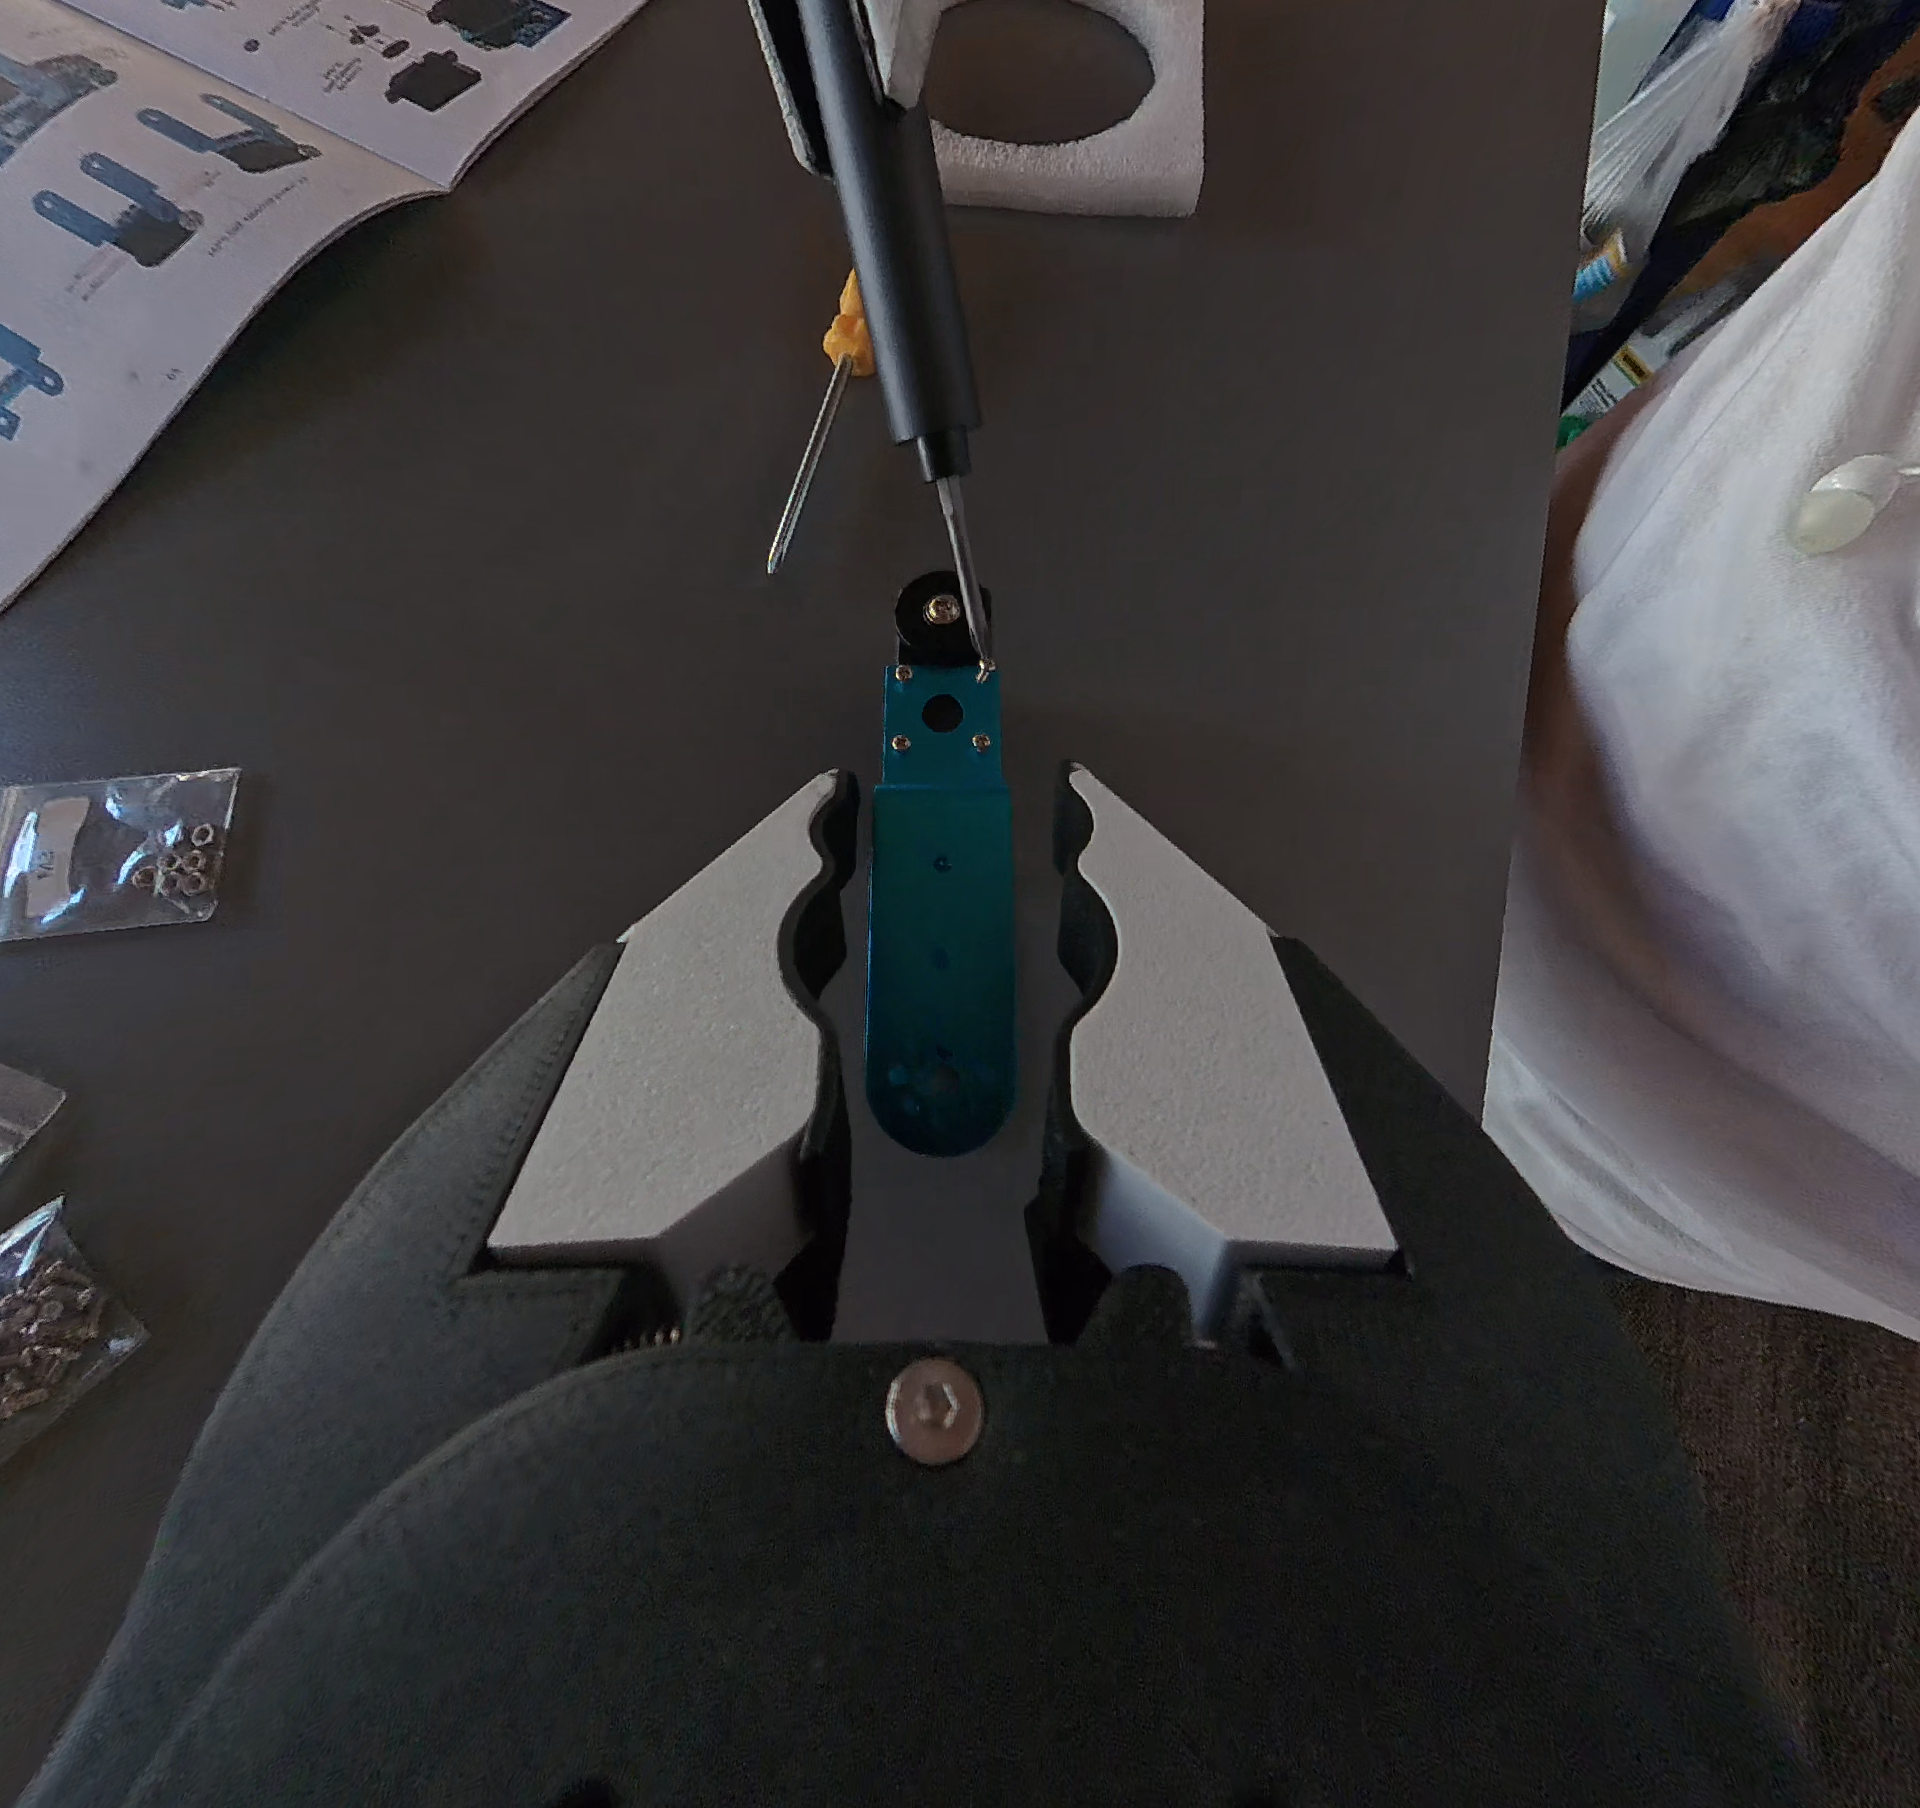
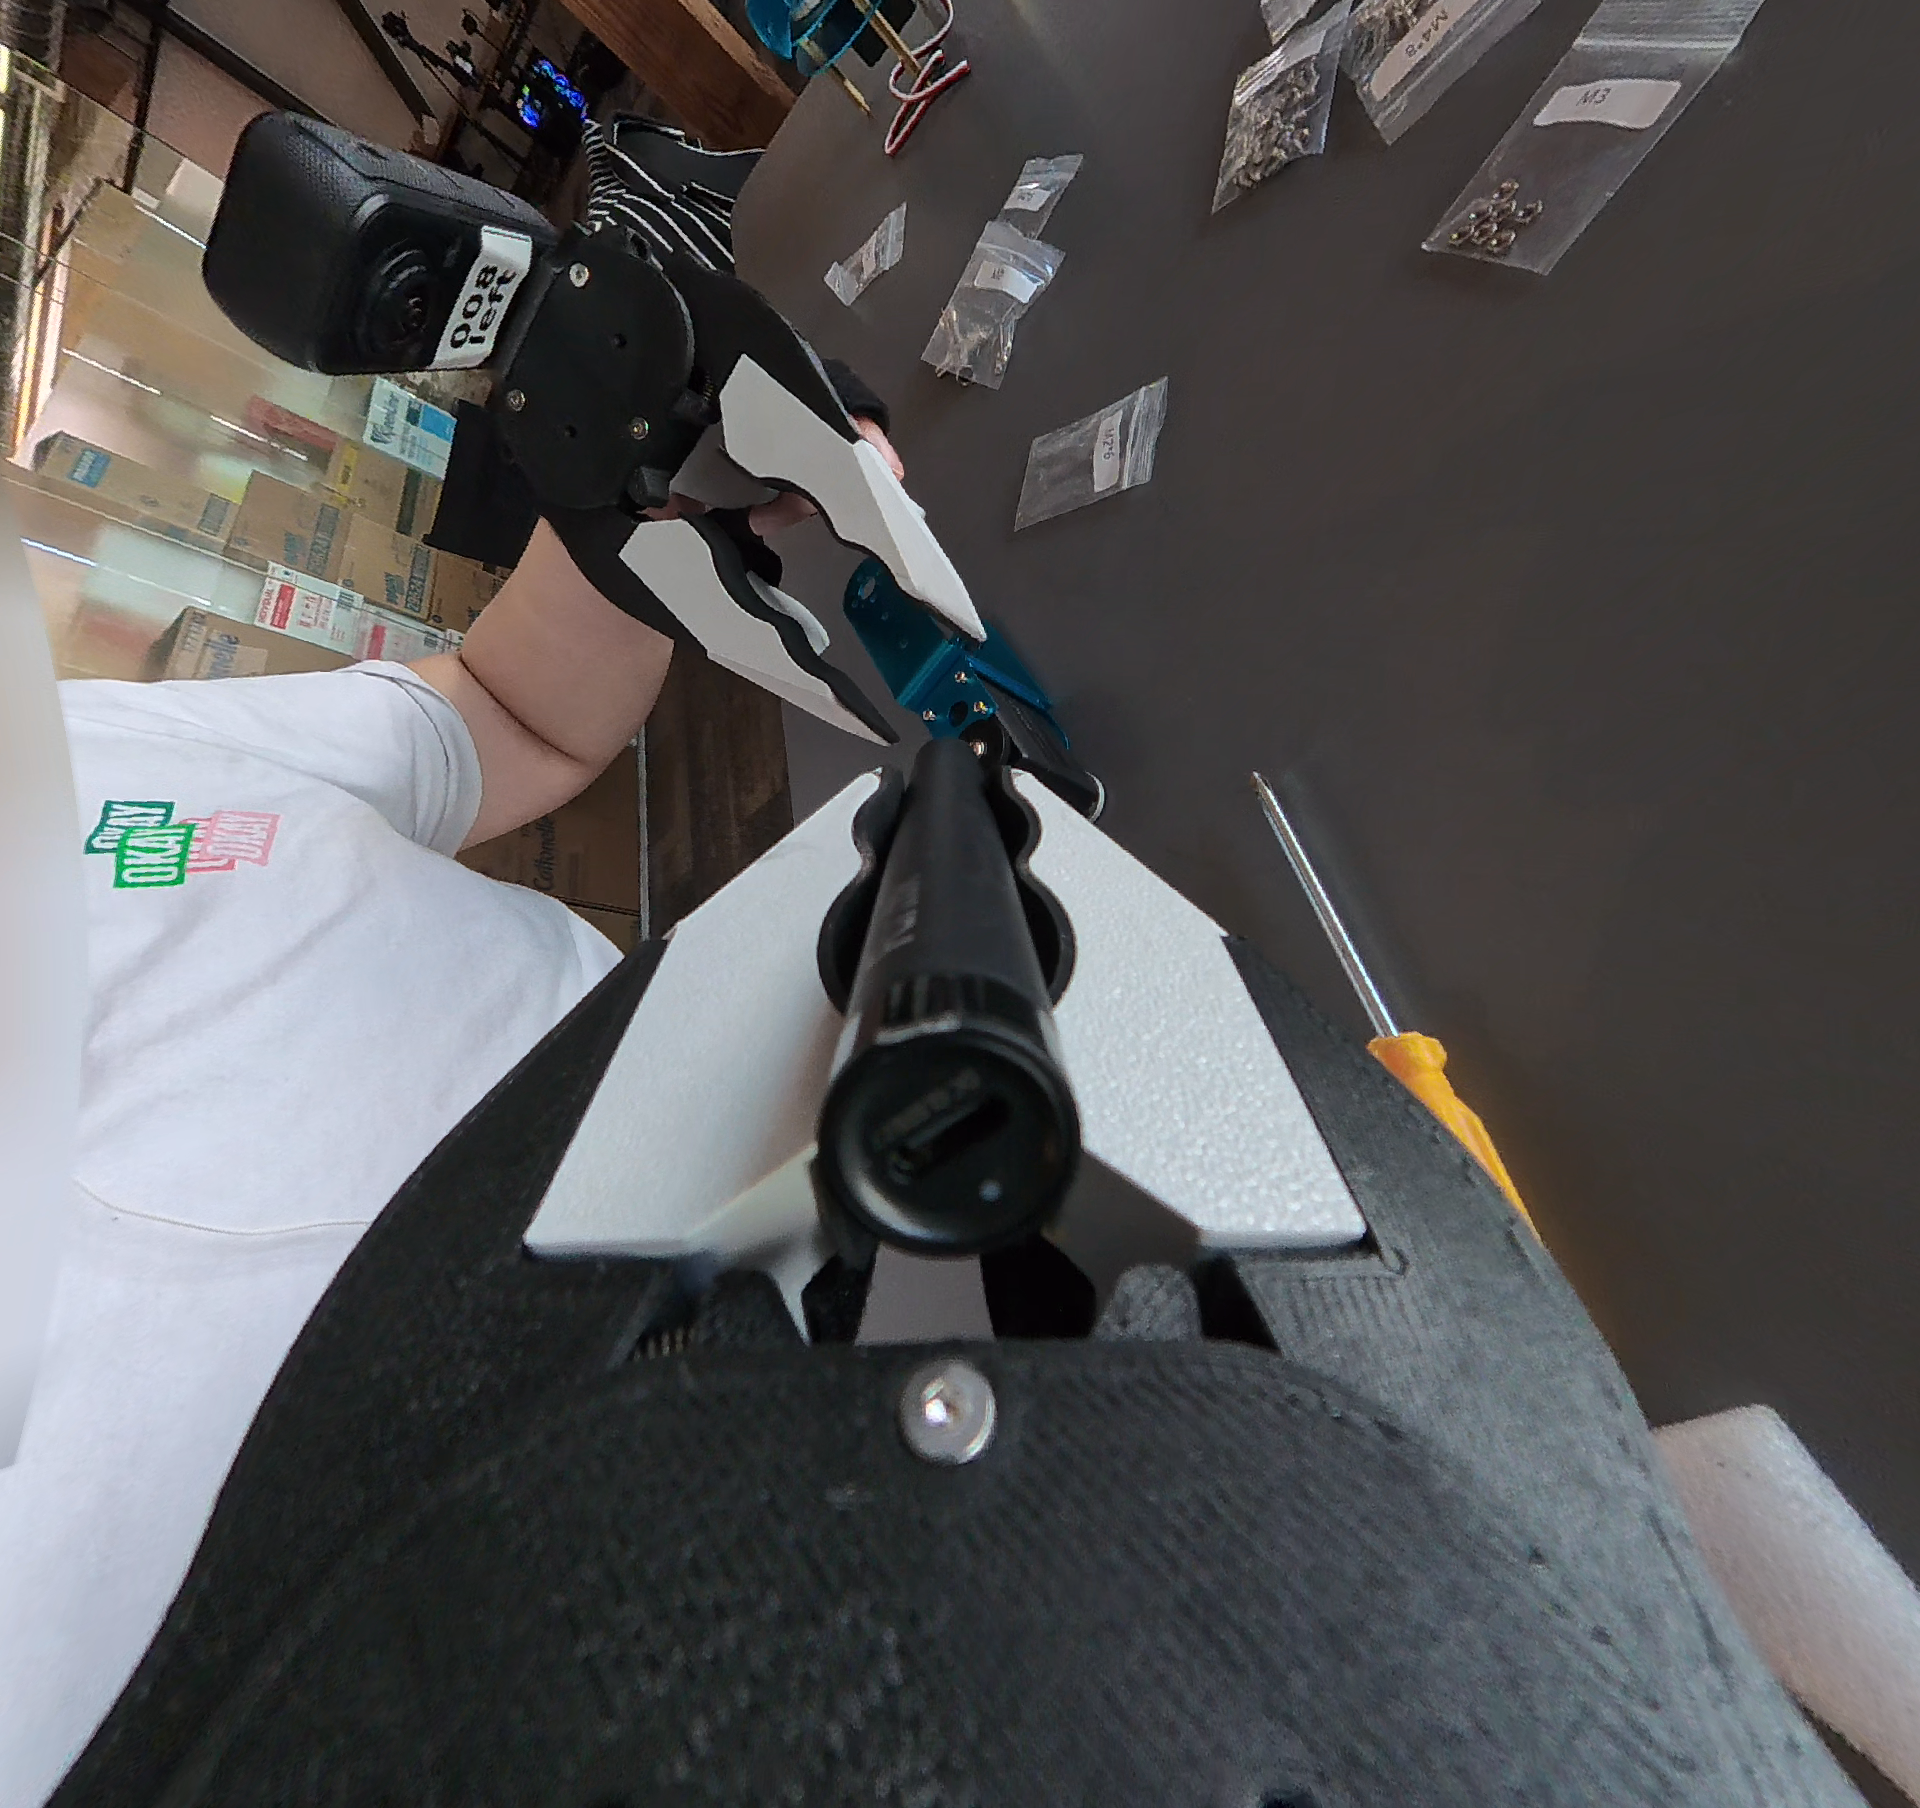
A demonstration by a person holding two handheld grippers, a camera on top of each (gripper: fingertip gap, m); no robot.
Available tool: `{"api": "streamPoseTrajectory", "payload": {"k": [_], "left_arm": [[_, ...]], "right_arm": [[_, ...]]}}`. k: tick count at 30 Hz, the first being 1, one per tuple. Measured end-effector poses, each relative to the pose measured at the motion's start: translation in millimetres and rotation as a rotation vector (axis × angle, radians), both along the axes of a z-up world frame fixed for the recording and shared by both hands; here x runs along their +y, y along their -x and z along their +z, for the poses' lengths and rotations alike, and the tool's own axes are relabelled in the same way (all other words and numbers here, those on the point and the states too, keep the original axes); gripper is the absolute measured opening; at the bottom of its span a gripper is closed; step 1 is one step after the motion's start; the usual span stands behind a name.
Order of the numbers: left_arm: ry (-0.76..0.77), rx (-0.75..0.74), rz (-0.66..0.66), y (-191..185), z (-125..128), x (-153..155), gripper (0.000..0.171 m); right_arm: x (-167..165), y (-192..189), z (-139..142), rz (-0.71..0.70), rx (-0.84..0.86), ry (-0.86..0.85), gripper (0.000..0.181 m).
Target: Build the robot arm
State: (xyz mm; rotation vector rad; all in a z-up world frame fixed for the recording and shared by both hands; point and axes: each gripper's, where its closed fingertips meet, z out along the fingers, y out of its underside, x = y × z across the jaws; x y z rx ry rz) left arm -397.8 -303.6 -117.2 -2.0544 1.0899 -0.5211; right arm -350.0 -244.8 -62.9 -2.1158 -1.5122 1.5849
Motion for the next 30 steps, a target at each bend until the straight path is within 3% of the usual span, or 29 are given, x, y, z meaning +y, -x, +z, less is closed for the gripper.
{"api": "streamPoseTrajectory", "payload": {"k": [30], "left_arm": [[0.022, -0.107, 0.013, -4, 12, 21, 0.029]], "right_arm": [[-3, 2, 1, 0.028, -0.007, -0.051, 0.019]]}}
